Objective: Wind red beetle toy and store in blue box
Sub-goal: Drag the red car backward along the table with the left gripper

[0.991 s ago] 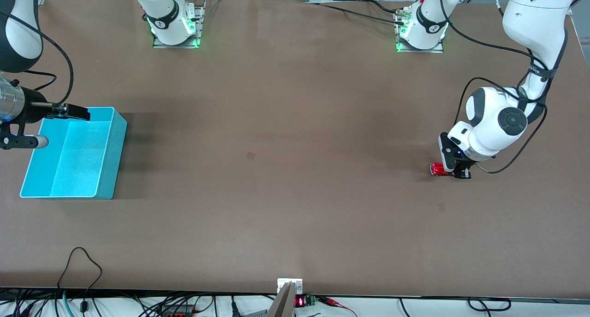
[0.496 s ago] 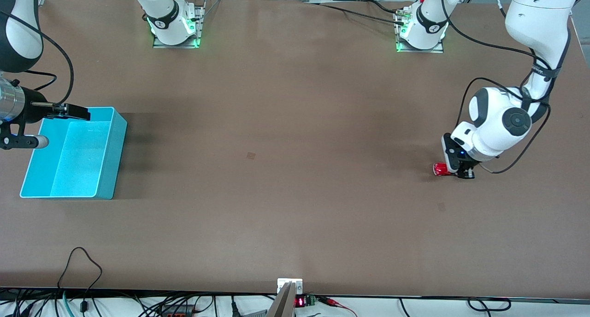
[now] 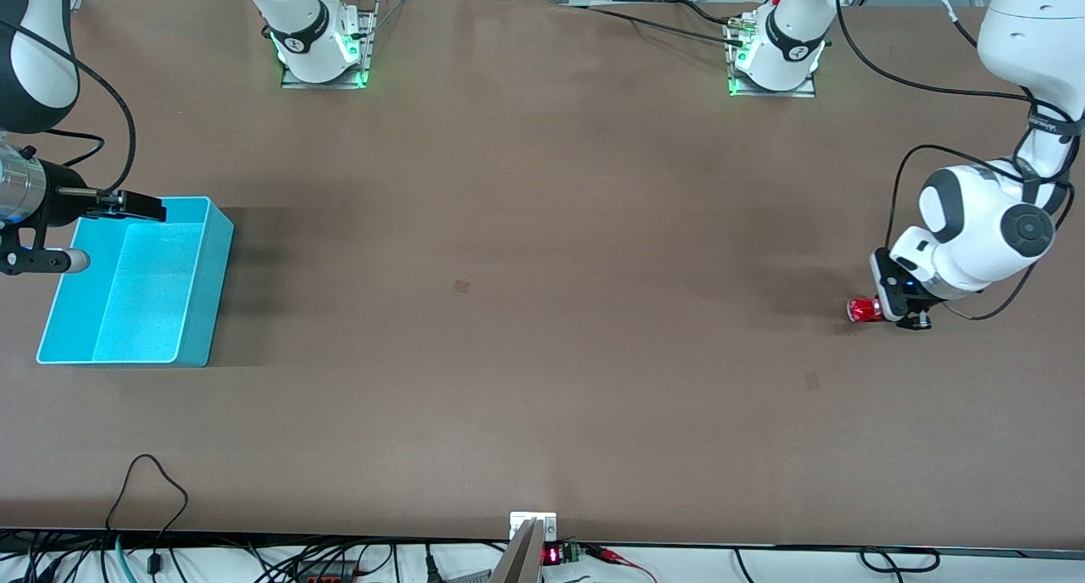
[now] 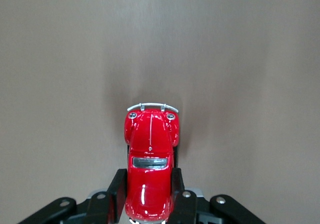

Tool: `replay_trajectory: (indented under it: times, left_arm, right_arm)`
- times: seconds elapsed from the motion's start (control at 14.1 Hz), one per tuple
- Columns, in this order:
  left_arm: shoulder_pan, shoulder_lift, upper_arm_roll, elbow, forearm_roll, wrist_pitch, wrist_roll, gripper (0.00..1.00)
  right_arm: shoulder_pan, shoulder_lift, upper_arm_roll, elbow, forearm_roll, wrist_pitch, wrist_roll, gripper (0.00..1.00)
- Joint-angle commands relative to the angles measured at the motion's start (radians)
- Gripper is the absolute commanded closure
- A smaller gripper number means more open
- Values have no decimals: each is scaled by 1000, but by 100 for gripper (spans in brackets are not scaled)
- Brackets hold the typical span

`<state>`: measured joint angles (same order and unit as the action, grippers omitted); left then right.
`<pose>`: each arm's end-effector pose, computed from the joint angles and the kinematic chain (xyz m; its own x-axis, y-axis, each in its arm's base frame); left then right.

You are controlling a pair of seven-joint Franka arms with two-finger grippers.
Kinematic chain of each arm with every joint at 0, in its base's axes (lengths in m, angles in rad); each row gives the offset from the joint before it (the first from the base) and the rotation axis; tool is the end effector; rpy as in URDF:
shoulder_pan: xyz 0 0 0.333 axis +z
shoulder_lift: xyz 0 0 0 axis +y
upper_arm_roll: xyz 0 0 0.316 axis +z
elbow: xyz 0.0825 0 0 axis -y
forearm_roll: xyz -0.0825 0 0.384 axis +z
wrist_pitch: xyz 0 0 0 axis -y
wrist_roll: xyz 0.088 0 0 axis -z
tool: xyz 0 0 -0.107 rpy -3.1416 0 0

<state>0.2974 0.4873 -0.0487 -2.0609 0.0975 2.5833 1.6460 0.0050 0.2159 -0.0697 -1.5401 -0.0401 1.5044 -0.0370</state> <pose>0.5777 0.1452 0.1978 0.0981 -0.9946 -0.0343 -0.9947 -0.0970 -0.0327 0.5981 -0.0397 0.5093 0.9677 -0.0305 -0.2502 -0.0198 -0.9988 0.0451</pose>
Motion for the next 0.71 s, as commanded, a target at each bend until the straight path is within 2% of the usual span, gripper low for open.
replay_trajectory:
  times: [0.0,0.28,0.35,0.42,0.5,0.64]
  left_arm:
    - [42,76,-7,28,11,-2,87,85]
    - [59,76,-7,28,11,-3,110,82]
    - [55,76,-7,28,11,-3,110,73]
    - [54,74,-8,30,10,-3,109,35]
    - [51,65,-8,30,10,-5,112,0]
    - [54,28,-23,45,2,-90,112,0]
  right_arm:
    - [4,-1,-1,14,-1,-16,-6,0]
    - [4,-1,-1,14,-1,-16,-6,0]
    - [4,-1,-1,14,-1,-16,-6,0]
    - [4,-1,-1,14,-1,-16,-6,0]
    - [4,-1,-1,14,0,-16,-6,0]
    - [4,-1,-1,14,0,-16,-6,0]
